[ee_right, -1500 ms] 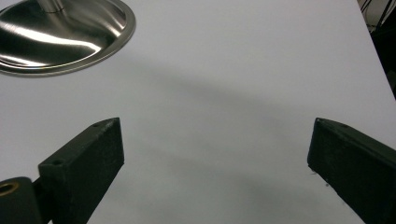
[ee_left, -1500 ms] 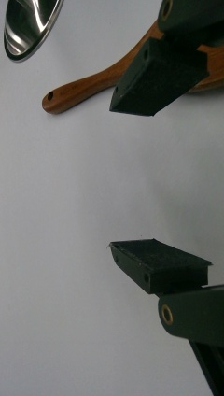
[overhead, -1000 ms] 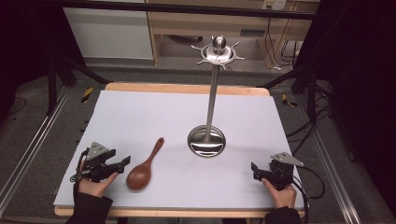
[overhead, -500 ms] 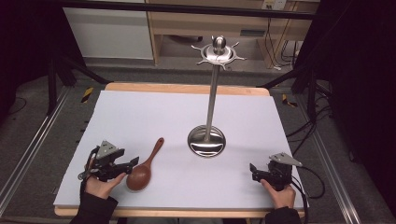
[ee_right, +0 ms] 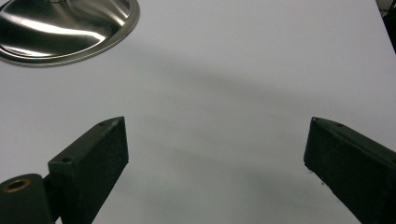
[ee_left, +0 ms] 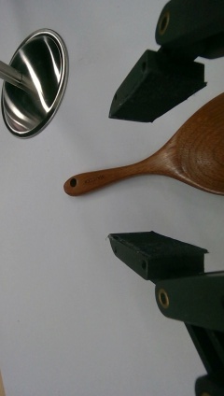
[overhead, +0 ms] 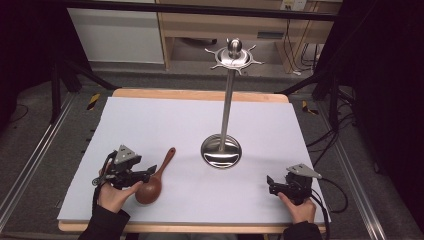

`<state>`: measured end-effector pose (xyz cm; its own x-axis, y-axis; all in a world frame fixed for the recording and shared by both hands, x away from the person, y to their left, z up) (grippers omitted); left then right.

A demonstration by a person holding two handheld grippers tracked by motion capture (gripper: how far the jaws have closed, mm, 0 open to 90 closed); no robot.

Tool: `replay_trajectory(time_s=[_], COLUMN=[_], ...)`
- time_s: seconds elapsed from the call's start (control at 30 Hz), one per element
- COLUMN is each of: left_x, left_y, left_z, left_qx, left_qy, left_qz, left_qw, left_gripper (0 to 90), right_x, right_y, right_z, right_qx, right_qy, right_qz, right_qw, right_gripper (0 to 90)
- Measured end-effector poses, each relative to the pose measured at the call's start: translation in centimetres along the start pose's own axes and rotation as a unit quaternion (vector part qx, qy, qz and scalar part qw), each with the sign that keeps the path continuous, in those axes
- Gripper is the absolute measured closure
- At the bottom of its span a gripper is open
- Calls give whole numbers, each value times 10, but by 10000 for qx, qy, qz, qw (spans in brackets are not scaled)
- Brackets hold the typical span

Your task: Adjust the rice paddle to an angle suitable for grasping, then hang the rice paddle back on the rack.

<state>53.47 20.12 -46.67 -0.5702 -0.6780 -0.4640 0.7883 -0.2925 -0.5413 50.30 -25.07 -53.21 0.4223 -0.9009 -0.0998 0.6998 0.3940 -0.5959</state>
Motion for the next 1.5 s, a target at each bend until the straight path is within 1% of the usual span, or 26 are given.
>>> replay_trajectory(time_s=[0.07, 0.1, 0.17, 0.23, 0.27, 0.3, 0.33, 0.37, 0.5, 0.57, 0.73, 0.8, 0.83, 0.9, 0.97, 1.03, 1.17, 1.2, 1.23, 1.33, 1.4, 1.43, 1.47, 1.5], left_x=[0, 2, 5, 7, 7, 7, 8, 8, 9, 8, 7, 7, 7, 5, 4, 4, 6, 7, 7, 8, 8, 8, 9, 9], left_y=[0, 1, 3, 5, 7, 8, 10, 11, 17, 20, 24, 26, 26, 31, 34, 37, 41, 43, 44, 47, 49, 49, 51, 52], left_z=[5, 8, 14, 19, 21, 24, 25, 27, 30, 30, 31, 30, 30, 28, 27, 26, 25, 25, 25, 26, 25, 25, 25, 25], left_qx=[-7, -2, -9, -26, -33, -55, -49, -69, -101, -135, -212, -255, -255, -342, -347, -367, -442, -471, -508, -529, -591, -591, -673, -691], left_qy=[-70, -152, -247, -135, -38, 121, 186, 278, 527, 603, 721, 783, 783, 944, 1022, 1055, 1045, 1095, 1190, 1297, 1348, 1348, 1448, 1478], left_qz=[3, 4, -6, -41, -76, -131, -144, -197, -263, -294, -351, -408, -408, -442, -493, -523, -580, -589, -603, -670, -672, -672, -678, -690], left_qw=[10000, 9999, 9997, 9999, 10000, 9998, 9997, 9994, 9982, 9977, 9966, 9958, 9958, 9940, 9929, 9924, 9918, 9911, 9898, 9879, 9868, 9868, 9848, 9842], left_gripper=[335, 337, 338, 340, 341, 341, 341, 341, 341, 343, 346, 347, 349, 352, 362, 374, 388, 394, 397, 400, 401, 401, 404, 405], right_x=[0, 0, 0, 1, 1, 0, 0, 0, 0, 0, 1, 0, 0, 0, 0, 0, -1, 0, -1, -1, -1, -1, -1, -1], right_y=[-1, -2, -3, -3, -3, -3, -3, -3, -3, -3, -4, -3, -3, -2, -2, -2, -3, -3, -2, -2, -2, -2, -2, -2], right_z=[0, 1, 1, 2, 2, 2, 2, 2, 2, 1, 2, 2, 2, 1, 2, 1, 1, 2, 1, 1, 1, 1, 1, 1], right_qx=[-1, 10, 48, 53, 50, 47, 43, 48, 32, 10, 7, 14, 5, -6, -4, -17, -18, -15, -29, -41, -36, -36, -42, -44], right_qy=[9, 26, 69, 47, 46, 44, 42, 64, 48, 34, 12, 32, 24, 21, 22, 29, 32, 30, 11, 6, 14, 14, 13, 12], right_qz=[3, 16, 26, 11, 13, 17, 13, 17, 25, 20, 29, 36, 51, 34, 49, 52, 62, 51, 69, 80, 94, 94, 113, 115], right_qw=[10000, 10000, 10000, 10000, 10000, 10000, 10000, 10000, 10000, 10000, 10000, 10000, 10000, 10000, 10000, 10000, 10000, 10000, 10000, 10000, 9999, 9999, 9999, 9999], right_gripper=[68, 68, 67, 67, 67, 68, 68, 68, 68, 68, 68, 68, 68, 68, 68, 68, 68, 68, 69, 68, 68, 68, 68, 68])
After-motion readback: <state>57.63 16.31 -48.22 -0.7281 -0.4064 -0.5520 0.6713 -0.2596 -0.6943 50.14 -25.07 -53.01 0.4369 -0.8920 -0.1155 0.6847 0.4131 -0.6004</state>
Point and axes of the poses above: each handheld gripper's, and its own axes: y roughly forward along the jaws, z roughly out of its top, x roughly to its right, the point moved 10 cm from there along y, roughly forward along the jaws, and after that the axes turned 12 degrees about z, right-handed, at the moved point
